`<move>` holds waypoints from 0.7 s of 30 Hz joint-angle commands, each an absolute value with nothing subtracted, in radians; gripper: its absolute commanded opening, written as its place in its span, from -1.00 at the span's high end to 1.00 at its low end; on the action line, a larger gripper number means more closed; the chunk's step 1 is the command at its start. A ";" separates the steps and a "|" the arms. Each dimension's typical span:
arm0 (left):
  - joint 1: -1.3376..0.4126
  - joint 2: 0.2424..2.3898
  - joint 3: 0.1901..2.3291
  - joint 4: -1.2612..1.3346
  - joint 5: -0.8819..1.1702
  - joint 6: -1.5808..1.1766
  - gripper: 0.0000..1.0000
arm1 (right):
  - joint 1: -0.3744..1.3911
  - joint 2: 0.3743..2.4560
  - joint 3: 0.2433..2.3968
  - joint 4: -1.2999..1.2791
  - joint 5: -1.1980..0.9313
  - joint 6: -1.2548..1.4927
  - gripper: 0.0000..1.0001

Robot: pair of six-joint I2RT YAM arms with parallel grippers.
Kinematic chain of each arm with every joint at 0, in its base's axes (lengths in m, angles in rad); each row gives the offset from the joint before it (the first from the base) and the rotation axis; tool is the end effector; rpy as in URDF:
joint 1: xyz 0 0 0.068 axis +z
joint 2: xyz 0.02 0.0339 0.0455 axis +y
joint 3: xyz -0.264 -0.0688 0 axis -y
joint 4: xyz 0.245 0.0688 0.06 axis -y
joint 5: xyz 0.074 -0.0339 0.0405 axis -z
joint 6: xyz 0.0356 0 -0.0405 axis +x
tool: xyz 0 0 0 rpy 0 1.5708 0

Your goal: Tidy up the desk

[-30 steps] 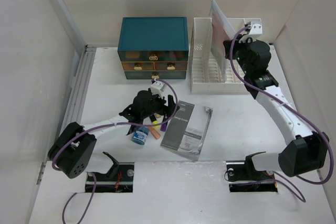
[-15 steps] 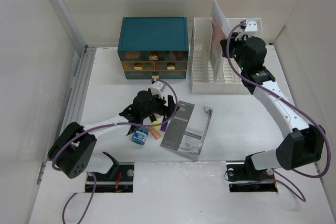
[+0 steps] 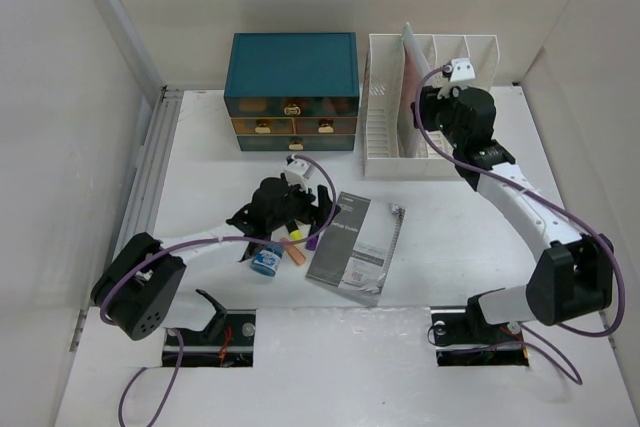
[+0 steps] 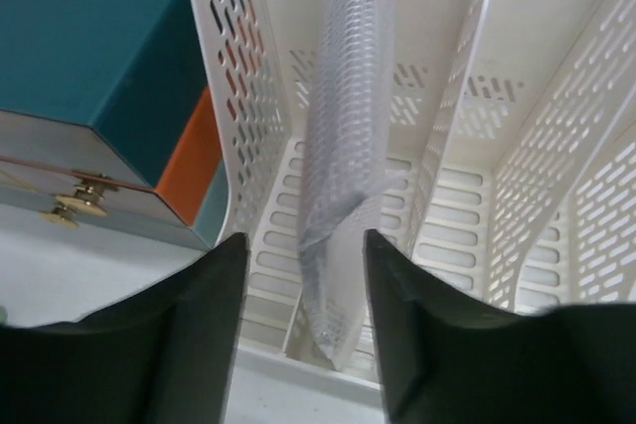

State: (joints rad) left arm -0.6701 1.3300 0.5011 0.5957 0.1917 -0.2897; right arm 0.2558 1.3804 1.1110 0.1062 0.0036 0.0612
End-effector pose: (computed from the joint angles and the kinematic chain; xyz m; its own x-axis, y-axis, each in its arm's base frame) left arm 0.2096 -0.1748 0.2046 -0.3892 -0.0494 -0.9198 0.6718 0.6680 -0.3201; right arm 0.3196 0.0835 0.3476 -0.1722 0.0182 -0.9849 -0.2395 0.9691 0.0598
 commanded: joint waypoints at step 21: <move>-0.764 1.304 0.443 0.721 0.187 -0.256 -0.23 | 0.261 1.152 0.908 -0.166 -0.981 -0.204 -1.00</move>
State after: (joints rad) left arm -0.7467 1.3499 0.4641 0.6609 0.1833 -0.2741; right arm 0.2508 1.0763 0.9691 -0.0315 -0.6476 -0.2340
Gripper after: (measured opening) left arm 0.621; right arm 0.999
